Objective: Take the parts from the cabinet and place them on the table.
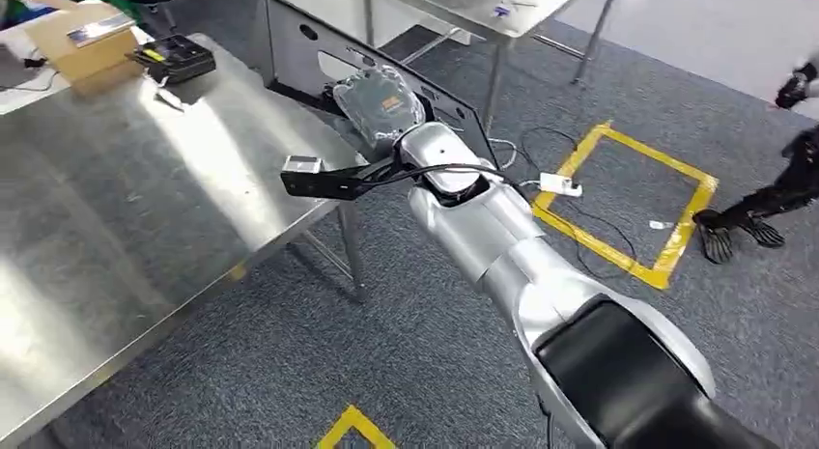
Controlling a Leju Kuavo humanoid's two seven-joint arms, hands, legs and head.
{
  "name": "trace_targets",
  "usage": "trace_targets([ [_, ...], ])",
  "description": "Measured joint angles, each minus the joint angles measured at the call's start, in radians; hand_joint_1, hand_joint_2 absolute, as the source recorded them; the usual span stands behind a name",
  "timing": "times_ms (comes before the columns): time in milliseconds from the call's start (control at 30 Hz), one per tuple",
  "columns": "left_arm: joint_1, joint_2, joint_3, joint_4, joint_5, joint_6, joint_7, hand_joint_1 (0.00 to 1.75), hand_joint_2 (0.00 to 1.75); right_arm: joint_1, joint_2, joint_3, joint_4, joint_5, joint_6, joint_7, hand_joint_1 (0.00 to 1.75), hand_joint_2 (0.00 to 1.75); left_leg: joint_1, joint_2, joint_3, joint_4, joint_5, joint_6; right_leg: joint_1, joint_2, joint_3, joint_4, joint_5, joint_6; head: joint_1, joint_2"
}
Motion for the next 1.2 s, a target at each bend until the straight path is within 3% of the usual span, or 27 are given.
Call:
trace_targets([
  [33, 0.000, -0.001, 0.000, 0.000, 0.000, -0.001, -0.002, 0.00, 1.75, 0.001, -0.002, 0.003, 0.001, 0.001, 0.000, 0.004, 1.75, 1.75, 0.000, -0.014, -0.001, 0.000, 0.000, 0.000, -0.001, 0.004, -0.037, 0.072, -0.022, 0.001, 0.002, 0.000],
  [67, 0.000, -0.002, 0.001, 0.000, -0.001, -0.002, -0.002, 0.00, 1.75, 0.002, -0.002, 0.007, 0.003, 0.006, -0.003, 0.005, 1.75, 1.75, 0.000, -0.029, -0.001, 0.000, 0.000, 0.000, -0.001, 0.005, -0.059, 0.108, -0.026, 0.008, 0.002, 0.000],
  [100, 0.001, -0.002, 0.002, 0.000, -0.001, -0.002, -0.002, 0.00, 1.75, 0.001, -0.001, 0.011, 0.006, 0.008, -0.005, 0.007, 1.75, 1.75, 0.000, -0.043, -0.001, 0.001, 0.000, 0.000, -0.002, 0.005, -0.052, 0.089, -0.011, 0.016, 0.002, 0.000],
  [133, 0.001, -0.002, 0.002, 0.000, -0.001, -0.002, -0.002, 0.00, 1.75, 0.000, -0.001, 0.013, 0.008, 0.008, -0.005, 0.008, 1.75, 1.75, 0.001, -0.056, -0.001, 0.002, 0.000, -0.001, -0.003, 0.007, -0.025, 0.028, 0.019, 0.026, 0.003, 0.000],
  [167, 0.001, -0.003, 0.003, 0.000, -0.002, -0.003, -0.002, 0.00, 1.75, -0.002, -0.001, 0.013, 0.010, 0.008, -0.006, 0.010, 1.75, 1.75, 0.001, -0.072, 0.000, 0.003, 0.000, -0.003, -0.007, 0.015, 0.021, -0.073, 0.063, 0.036, 0.003, 0.000],
  [233, 0.001, -0.004, 0.005, 0.000, -0.003, -0.003, -0.003, 0.00, 1.75, -0.005, -0.001, 0.013, 0.012, 0.010, -0.007, 0.012, 1.75, 1.75, 0.002, -0.085, -0.001, 0.004, 0.000, -0.006, -0.013, 0.043, 0.066, -0.169, 0.099, 0.043, 0.004, 0.000],
  [267, 0.001, -0.004, 0.006, 0.000, -0.003, -0.003, -0.004, 0.00, 1.75, -0.006, -0.005, 0.013, 0.015, 0.012, -0.007, 0.013, 1.75, 1.75, -0.002, -0.093, -0.005, 0.007, 0.000, -0.014, -0.016, 0.072, 0.078, -0.210, 0.109, 0.040, 0.004, 0.000],
  [400, 0.009, -0.005, 0.009, 0.000, -0.003, -0.003, -0.008, 0.00, 1.75, -0.010, 0.000, 0.016, 0.020, 0.025, -0.008, 0.019, 1.75, 1.75, 0.005, -0.122, -0.013, -0.001, 0.005, -0.041, -0.010, 0.038, 0.089, -0.217, 0.119, 0.014, 0.005, 0.000],
  [433, 0.011, -0.004, 0.010, 0.000, -0.003, -0.003, -0.009, 0.00, 1.75, -0.013, 0.002, 0.017, 0.020, 0.029, -0.007, 0.022, 1.75, 1.75, 0.008, -0.094, -0.017, 0.009, -0.002, -0.043, -0.022, 0.029, 0.092, -0.227, 0.126, 0.003, 0.003, 0.000],
  [467, 0.011, -0.005, 0.011, 0.000, -0.004, -0.005, -0.010, 0.00, 1.75, -0.016, 0.004, 0.019, 0.021, 0.031, -0.008, 0.023, 1.75, 1.75, 0.001, -0.037, -0.032, 0.043, -0.027, -0.046, -0.020, 0.022, 0.095, -0.229, 0.126, -0.004, -0.005, 0.000],
  [500, 0.010, -0.005, 0.012, 0.000, -0.004, -0.006, -0.011, 0.00, 1.75, -0.019, 0.002, 0.019, 0.022, 0.031, -0.008, 0.024, 1.75, 1.75, 0.002, -0.015, -0.058, 0.100, -0.061, -0.050, -0.019, 0.014, 0.096, -0.228, 0.124, -0.008, -0.008, 0.000],
  [567, 0.008, -0.005, 0.016, 0.000, -0.004, -0.006, -0.011, 0.00, 1.75, -0.017, -0.001, 0.021, 0.029, 0.033, -0.007, 0.027, 1.75, 1.75, 0.006, 0.002, -0.140, 0.263, -0.129, -0.056, -0.014, -0.009, 0.098, -0.228, 0.120, -0.012, -0.008, 0.000],
  [600, 0.008, -0.005, 0.016, 0.000, -0.004, -0.006, -0.011, 0.00, 1.75, -0.015, -0.002, 0.021, 0.032, 0.035, -0.007, 0.028, 1.75, 1.75, 0.007, 0.004, -0.167, 0.312, -0.138, -0.058, -0.012, -0.021, 0.098, -0.228, 0.119, -0.013, -0.008, 0.000],
  [633, 0.008, -0.005, 0.016, 0.000, -0.004, -0.006, -0.011, 0.00, 1.75, -0.015, -0.001, 0.021, 0.034, 0.038, -0.007, 0.031, 1.75, 1.75, 0.007, 0.006, -0.166, 0.308, -0.126, -0.059, -0.011, -0.031, 0.099, -0.228, 0.117, -0.015, -0.007, 0.000],
  [667, 0.009, -0.005, 0.017, 0.000, -0.004, -0.006, -0.011, 0.00, 1.75, -0.013, 0.000, 0.022, 0.035, 0.039, -0.007, 0.032, 1.75, 1.75, 0.007, 0.009, -0.141, 0.257, -0.091, -0.059, -0.011, -0.041, 0.101, -0.227, 0.115, -0.016, -0.008, 0.000],
  [700, 0.010, -0.005, 0.017, 0.000, -0.004, -0.006, -0.011, 0.00, 1.75, -0.014, 0.000, 0.023, 0.036, 0.039, -0.007, 0.036, 1.75, 1.75, 0.007, 0.018, -0.095, 0.169, -0.046, -0.058, -0.011, -0.050, 0.104, -0.227, 0.112, -0.013, -0.008, 0.000],
  [733, 0.010, -0.005, 0.017, 0.000, -0.004, -0.006, -0.011, 0.00, 1.75, -0.015, -0.002, 0.023, 0.037, 0.039, -0.007, 0.036, 1.75, 1.75, 0.006, 0.044, -0.045, 0.078, -0.007, -0.055, -0.011, -0.057, 0.107, -0.226, 0.109, -0.009, -0.008, 0.000],
  [767, 0.008, -0.005, 0.017, 0.000, -0.004, -0.006, -0.012, 0.00, 1.75, -0.017, -0.003, 0.023, 0.037, 0.038, -0.007, 0.037, 1.75, 1.75, 0.000, 0.099, -0.012, 0.015, -0.008, -0.052, -0.003, -0.064, 0.110, -0.226, 0.105, -0.004, -0.008, 0.000],
  [800, 0.007, -0.005, 0.017, 0.000, -0.005, -0.008, -0.013, 0.00, 1.75, -0.019, -0.005, 0.023, 0.038, 0.038, -0.007, 0.037, 1.75, 1.75, -0.005, 0.082, -0.012, 0.012, -0.006, -0.039, 0.009, -0.071, 0.108, -0.225, 0.102, 0.001, -0.006, 0.000],
  [900, 0.005, -0.005, 0.017, 0.000, -0.006, -0.010, -0.018, 0.00, 1.75, -0.019, -0.005, 0.023, 0.040, 0.039, -0.006, 0.039, 1.75, 1.75, -0.012, 0.050, -0.019, 0.014, -0.007, -0.025, 0.008, -0.099, 0.115, -0.232, 0.098, 0.010, -0.001, 0.000],
  [933, 0.005, -0.005, 0.017, 0.000, -0.006, -0.011, -0.018, 0.00, 1.75, -0.021, -0.004, 0.023, 0.040, 0.041, -0.006, 0.039, 1.75, 1.75, -0.002, 0.038, -0.008, 0.002, 0.001, -0.014, 0.013, -0.096, 0.115, -0.225, 0.090, 0.020, -0.001, 0.000],
  [967, 0.006, -0.006, 0.018, 0.000, -0.007, -0.011, -0.019, 0.00, 1.75, -0.022, -0.006, 0.023, 0.040, 0.041, -0.006, 0.039, 1.75, 1.75, -0.002, 0.029, -0.006, -0.002, 0.002, -0.010, 0.005, -0.049, 0.103, -0.200, 0.075, 0.021, 0.002, 0.000],
  [1000, 0.005, -0.006, 0.018, 0.000, -0.009, -0.011, -0.019, 0.00, 1.75, -0.025, -0.010, 0.023, 0.041, 0.042, -0.006, 0.039, 1.75, 1.75, -0.001, 0.022, -0.006, -0.002, 0.005, -0.001, 0.001, -0.018, 0.077, -0.143, 0.048, 0.015, 0.001, 0.000],
  [1067, 0.002, -0.006, 0.018, 0.000, -0.013, -0.011, -0.022, 0.00, 1.75, -0.023, -0.020, 0.024, 0.045, 0.045, -0.006, 0.042, 1.75, 1.75, -0.002, -0.005, -0.007, -0.002, 0.004, 0.001, -0.002, 0.000, -0.006, 0.025, -0.016, 0.006, 0.003, 0.000],
  [1100, 0.001, -0.006, 0.018, 0.000, -0.014, -0.011, -0.024, 0.00, 1.75, -0.019, -0.024, 0.024, 0.048, 0.046, -0.005, 0.042, 1.75, 1.75, -0.002, -0.022, -0.007, -0.002, 0.004, 0.001, -0.002, 0.002, -0.045, 0.095, -0.032, 0.010, 0.004, 0.000],
  [1133, 0.002, -0.006, 0.018, 0.000, -0.014, -0.011, -0.024, 0.00, 1.75, -0.017, -0.027, 0.024, 0.050, 0.046, -0.005, 0.042, 1.75, 1.75, -0.002, -0.035, -0.007, -0.001, 0.004, 0.001, -0.002, 0.005, -0.055, 0.103, -0.027, 0.015, 0.005, 0.000],
  [1200, 0.003, -0.006, 0.018, 0.000, -0.015, -0.011, -0.025, 0.00, 1.75, -0.017, -0.028, 0.024, 0.051, 0.046, -0.005, 0.042, 1.75, 1.75, -0.002, -0.061, -0.006, 0.000, 0.005, 0.000, -0.003, 0.010, -0.008, -0.018, 0.035, 0.031, 0.004, 0.000],
])
